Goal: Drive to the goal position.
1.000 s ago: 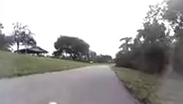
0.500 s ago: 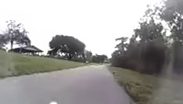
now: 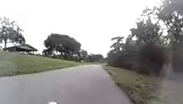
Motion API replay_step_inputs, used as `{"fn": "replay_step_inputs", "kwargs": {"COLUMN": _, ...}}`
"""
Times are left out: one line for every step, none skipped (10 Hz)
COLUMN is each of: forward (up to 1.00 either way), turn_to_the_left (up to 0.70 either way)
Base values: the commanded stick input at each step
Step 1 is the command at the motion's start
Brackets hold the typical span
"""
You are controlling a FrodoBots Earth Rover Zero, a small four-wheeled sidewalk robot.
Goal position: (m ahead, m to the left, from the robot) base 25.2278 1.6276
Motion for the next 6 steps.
{"fn": "replay_step_inputs", "kwargs": {"forward": 0.69, "turn_to_the_left": 0.03}}
{"fn": "replay_step_inputs", "kwargs": {"forward": 0.69, "turn_to_the_left": 0.03}}
{"fn": "replay_step_inputs", "kwargs": {"forward": 0.69, "turn_to_the_left": 0.03}}
{"fn": "replay_step_inputs", "kwargs": {"forward": 0.69, "turn_to_the_left": 0.03}}
{"fn": "replay_step_inputs", "kwargs": {"forward": 0.69, "turn_to_the_left": 0.03}}
{"fn": "replay_step_inputs", "kwargs": {"forward": 0.69, "turn_to_the_left": 0.03}}
